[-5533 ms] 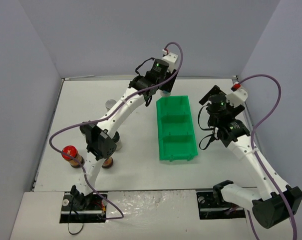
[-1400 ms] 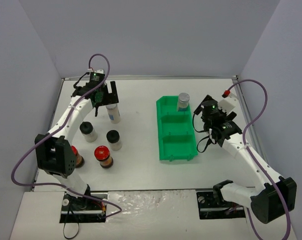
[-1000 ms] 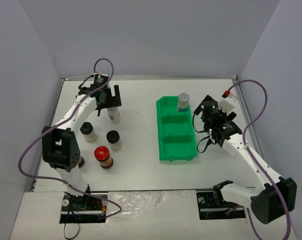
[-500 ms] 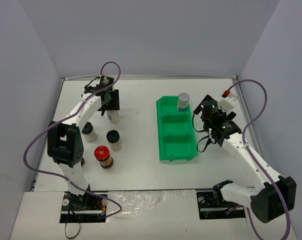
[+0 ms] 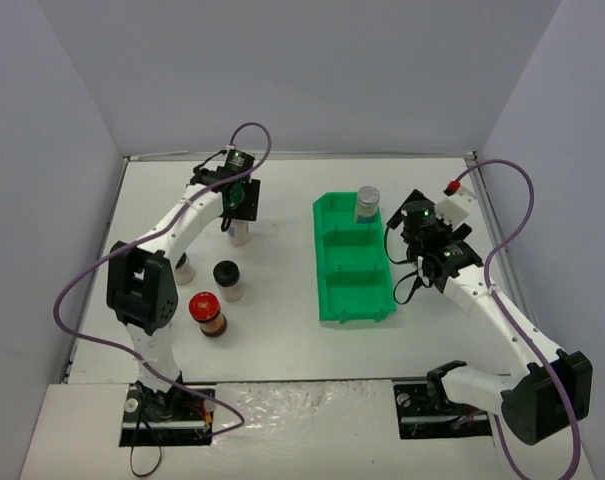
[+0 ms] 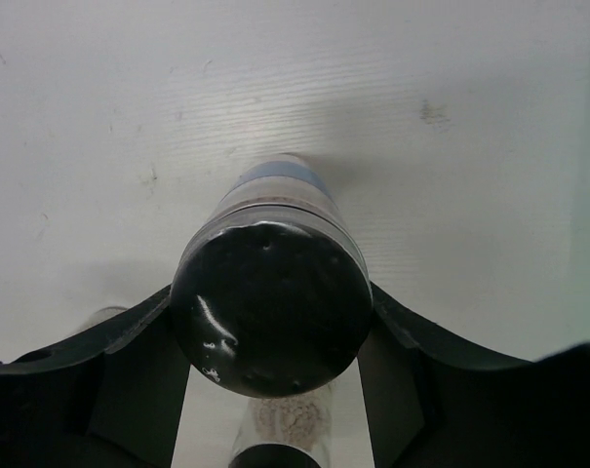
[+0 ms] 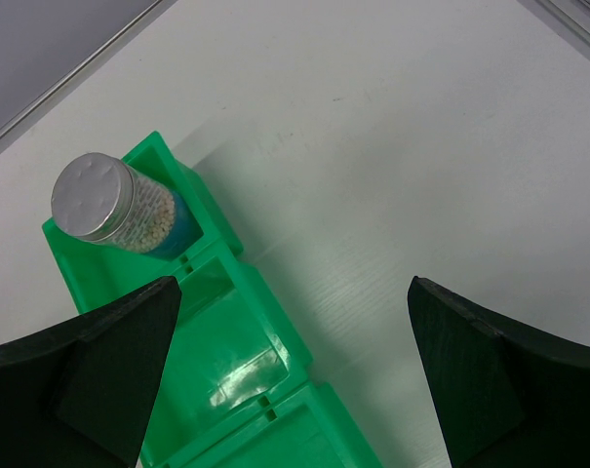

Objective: Organize the condiment bottles

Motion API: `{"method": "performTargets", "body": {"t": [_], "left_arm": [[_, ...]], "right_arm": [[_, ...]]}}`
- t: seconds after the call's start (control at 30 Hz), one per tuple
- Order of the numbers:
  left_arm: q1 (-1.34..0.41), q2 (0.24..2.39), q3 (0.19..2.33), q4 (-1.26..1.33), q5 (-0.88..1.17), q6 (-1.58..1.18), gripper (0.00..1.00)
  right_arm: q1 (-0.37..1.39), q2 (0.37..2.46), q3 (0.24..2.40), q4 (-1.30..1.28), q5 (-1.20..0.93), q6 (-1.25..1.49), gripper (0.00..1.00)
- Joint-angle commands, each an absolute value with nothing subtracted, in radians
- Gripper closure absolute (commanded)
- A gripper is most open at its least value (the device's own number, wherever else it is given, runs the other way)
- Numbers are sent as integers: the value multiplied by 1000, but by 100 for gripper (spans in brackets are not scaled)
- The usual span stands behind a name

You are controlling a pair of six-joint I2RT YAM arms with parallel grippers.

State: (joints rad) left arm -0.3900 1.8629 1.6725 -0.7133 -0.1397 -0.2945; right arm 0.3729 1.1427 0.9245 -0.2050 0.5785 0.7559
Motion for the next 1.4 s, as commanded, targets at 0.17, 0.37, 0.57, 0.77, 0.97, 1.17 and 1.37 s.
{"method": "performTargets", "body": {"t": [0.17,0.37,0.57,0.77,0.97,1.17,1.37], "left_arm": [[-543,1869,2016,-646,-150,-192,100],[-592,1973,2172,-632,-83,-175,100],[-629,2034,2216,-548,-17,-173,100],[-669,2034,2167,-422,40,-143,100],[-695,2042,2141,-367,52,-130,100],[-706,2085,2168,-370,79,-127,100],[-712,2118,2187,-390,80,-127,100]], "right_arm": [[374,1107,941,-161,648,749,0],[374,1075,943,-172,663,738,0],[374,1055,953,-188,684,726,0],[374,1047,949,-197,690,724,0],[374,1038,941,-201,696,728,0],[374,1029,929,-204,698,732,0],[374,1022,923,-207,699,733,0]]}}
